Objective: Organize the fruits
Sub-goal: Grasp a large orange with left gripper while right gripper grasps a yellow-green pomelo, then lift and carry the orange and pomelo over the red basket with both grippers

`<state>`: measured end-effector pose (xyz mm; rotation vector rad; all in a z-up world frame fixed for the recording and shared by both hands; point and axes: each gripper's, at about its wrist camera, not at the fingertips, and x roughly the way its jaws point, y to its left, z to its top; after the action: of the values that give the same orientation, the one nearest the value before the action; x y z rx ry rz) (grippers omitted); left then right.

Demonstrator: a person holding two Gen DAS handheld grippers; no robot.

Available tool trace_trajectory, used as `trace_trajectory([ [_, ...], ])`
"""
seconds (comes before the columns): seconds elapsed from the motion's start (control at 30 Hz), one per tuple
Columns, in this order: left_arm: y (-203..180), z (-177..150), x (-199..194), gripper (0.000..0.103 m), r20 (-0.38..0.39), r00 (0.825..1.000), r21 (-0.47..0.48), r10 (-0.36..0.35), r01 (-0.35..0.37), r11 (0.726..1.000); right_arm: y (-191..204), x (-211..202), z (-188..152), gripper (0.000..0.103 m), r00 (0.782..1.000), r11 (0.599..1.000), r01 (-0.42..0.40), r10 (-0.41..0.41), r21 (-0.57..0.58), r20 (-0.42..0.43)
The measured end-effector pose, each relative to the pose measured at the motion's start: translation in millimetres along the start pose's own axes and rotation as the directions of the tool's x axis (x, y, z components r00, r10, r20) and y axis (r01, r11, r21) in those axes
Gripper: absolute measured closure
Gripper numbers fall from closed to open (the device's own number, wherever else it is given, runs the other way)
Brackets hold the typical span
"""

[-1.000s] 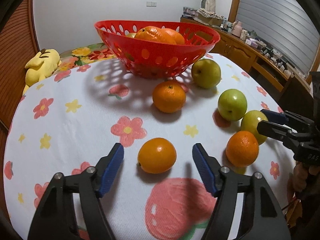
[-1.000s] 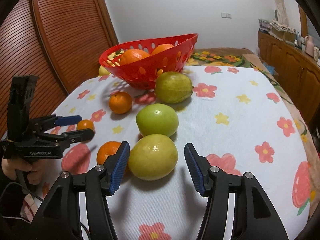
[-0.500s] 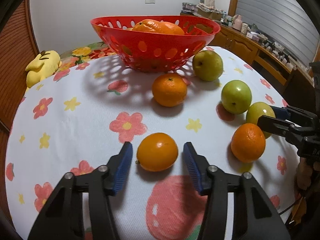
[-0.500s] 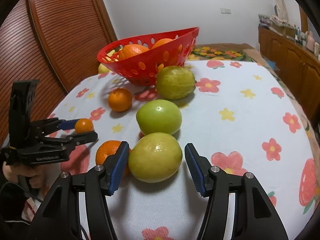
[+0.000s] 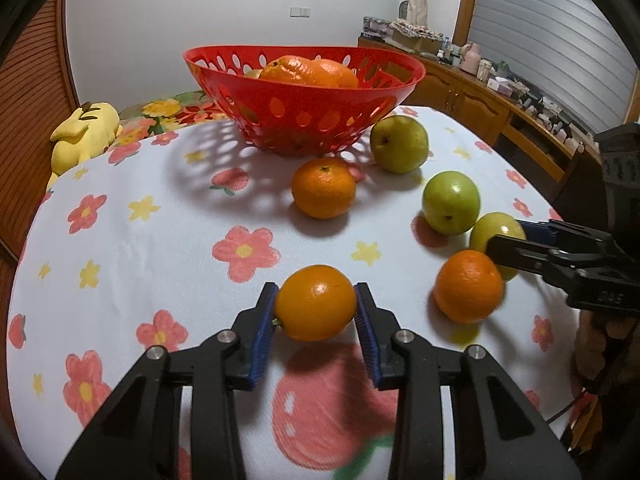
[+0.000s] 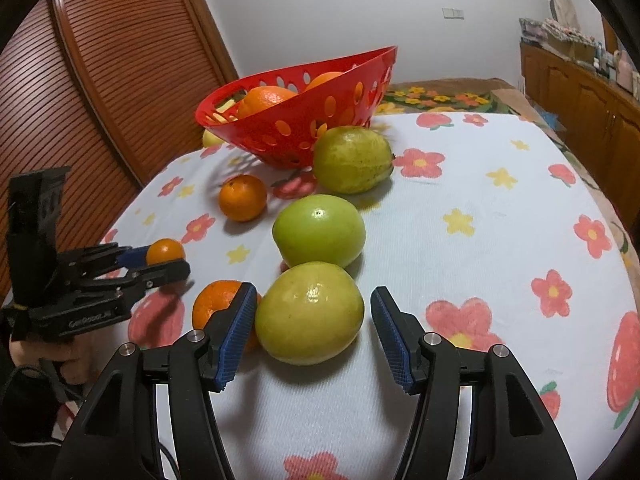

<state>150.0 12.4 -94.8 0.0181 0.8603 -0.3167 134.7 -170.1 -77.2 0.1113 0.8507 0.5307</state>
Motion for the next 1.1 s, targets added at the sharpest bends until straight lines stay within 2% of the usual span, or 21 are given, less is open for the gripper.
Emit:
trace_trajectory([
  [0.07, -1.8, -0.2, -3.3, 0.067, 0.008, 1.0, 0.004, -0.002, 0.002, 1.0, 0.9, 0.3, 0.9, 0.043, 1.0, 1.0, 0.0, 0.0, -0.008, 0.001],
  [0.1, -3.1, 0.1, -4.6, 0.067, 0.012, 1.0, 0.006, -0.001, 0.001, 1.0, 2.5, -0.5, 1.0, 0.048, 1.0, 1.0, -0.001, 0.001, -0.018, 0.005],
  [0.23, -6.2, 0.6, -7.7, 0.067, 0.022, 1.0, 0.007, -0.007, 0.007, 1.0, 10.7, -4.0, 0.8, 0.048, 0.999, 0.996, 0.046, -0.045, -0.081, 0.016],
  [0.5, -13.4, 2.7, -11.6, 0.067, 0.04, 0.999, 0.009, -0.025, 0.025, 1.0, 3.4, -17.9, 3.8, 0.048, 0.996, 0.993, 0.08, -0.077, -0.088, 0.043],
  [1.1, -18.2, 23.5, -36.0, 0.067, 0.111, 0.993, 0.008, -0.043, 0.042, 0.999, 8.1, -52.7, 22.7, 0.048, 0.991, 0.991, 0.069, -0.055, -0.114, 0.123],
])
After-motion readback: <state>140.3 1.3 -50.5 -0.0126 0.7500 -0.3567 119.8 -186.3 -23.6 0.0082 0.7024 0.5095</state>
